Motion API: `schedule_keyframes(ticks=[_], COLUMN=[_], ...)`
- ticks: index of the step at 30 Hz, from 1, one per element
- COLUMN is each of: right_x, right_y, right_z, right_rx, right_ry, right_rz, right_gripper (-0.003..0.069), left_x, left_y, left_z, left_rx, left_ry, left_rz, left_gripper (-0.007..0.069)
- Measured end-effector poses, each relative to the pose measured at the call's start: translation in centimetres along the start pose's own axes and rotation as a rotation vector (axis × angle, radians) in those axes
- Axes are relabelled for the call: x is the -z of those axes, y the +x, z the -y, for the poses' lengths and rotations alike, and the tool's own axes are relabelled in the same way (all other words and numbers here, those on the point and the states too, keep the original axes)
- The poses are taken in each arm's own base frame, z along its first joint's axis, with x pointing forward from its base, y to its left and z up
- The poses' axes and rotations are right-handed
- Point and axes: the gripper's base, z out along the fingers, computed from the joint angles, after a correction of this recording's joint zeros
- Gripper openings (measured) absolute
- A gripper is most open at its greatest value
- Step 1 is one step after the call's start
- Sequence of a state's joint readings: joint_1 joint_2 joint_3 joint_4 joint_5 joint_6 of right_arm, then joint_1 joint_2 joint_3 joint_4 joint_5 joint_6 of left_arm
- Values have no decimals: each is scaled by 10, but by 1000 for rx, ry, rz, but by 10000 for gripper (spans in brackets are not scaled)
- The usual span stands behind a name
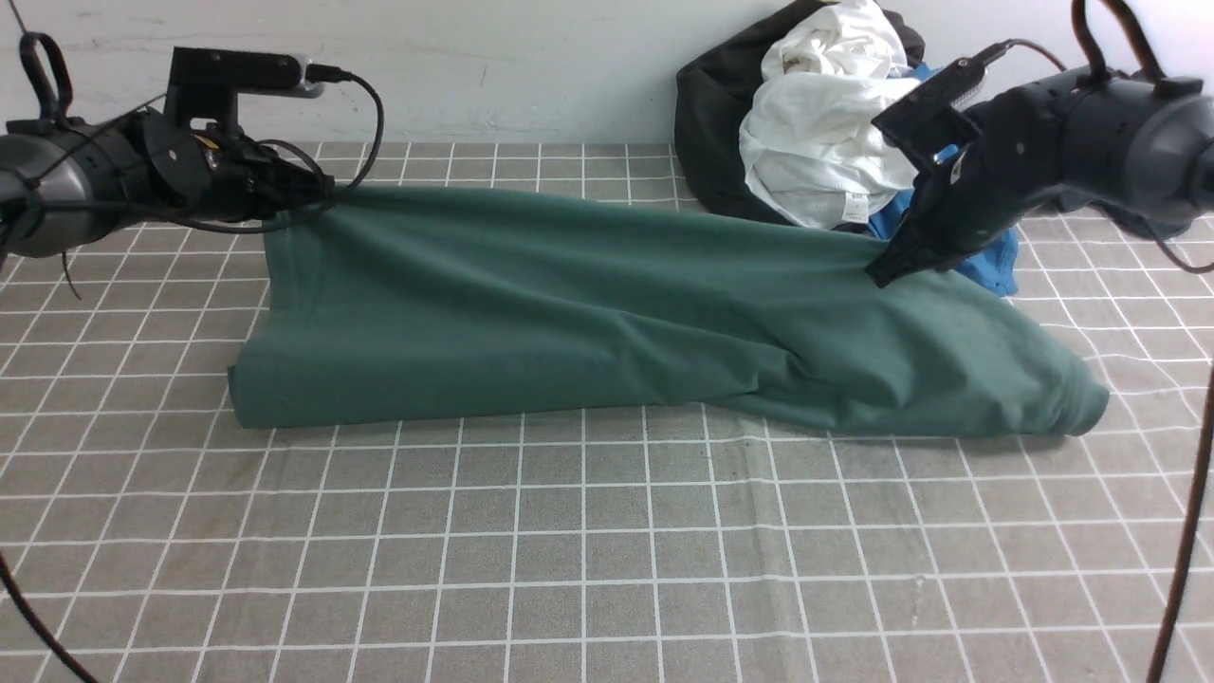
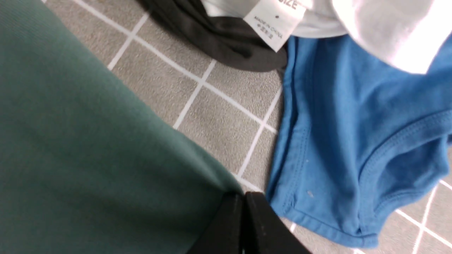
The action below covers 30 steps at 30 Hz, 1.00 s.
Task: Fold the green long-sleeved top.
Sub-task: Use both arms to drag the lower edge of the fabric forward and fold it over the upper edge
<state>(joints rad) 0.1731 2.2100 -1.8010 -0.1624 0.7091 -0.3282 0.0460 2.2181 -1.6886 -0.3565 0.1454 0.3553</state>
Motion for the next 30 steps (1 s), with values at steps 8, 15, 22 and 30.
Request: schedule_keyframes(ticks=[8,15,22,30], right_x=[-5,34,83,13], right_y=[-4,-20,-28,44], right_z=[12,28,28,-28], right_rx=[-75,-152,-305,-308], right_ry=[64,55,-139,-391], right_rz=[-18,-119,-137,-424], right_gripper=[92,184,166,-3], left_x=[-42,-20,36,31], left_y=[-6,-37,-63,18], left_z=[4,7,19,50], left_rx=[-61,-175,-127,-130], left_ry=[72,123,249,339], left_rz=[-112,-273,-486,-813], left_gripper=[68,287,349,86])
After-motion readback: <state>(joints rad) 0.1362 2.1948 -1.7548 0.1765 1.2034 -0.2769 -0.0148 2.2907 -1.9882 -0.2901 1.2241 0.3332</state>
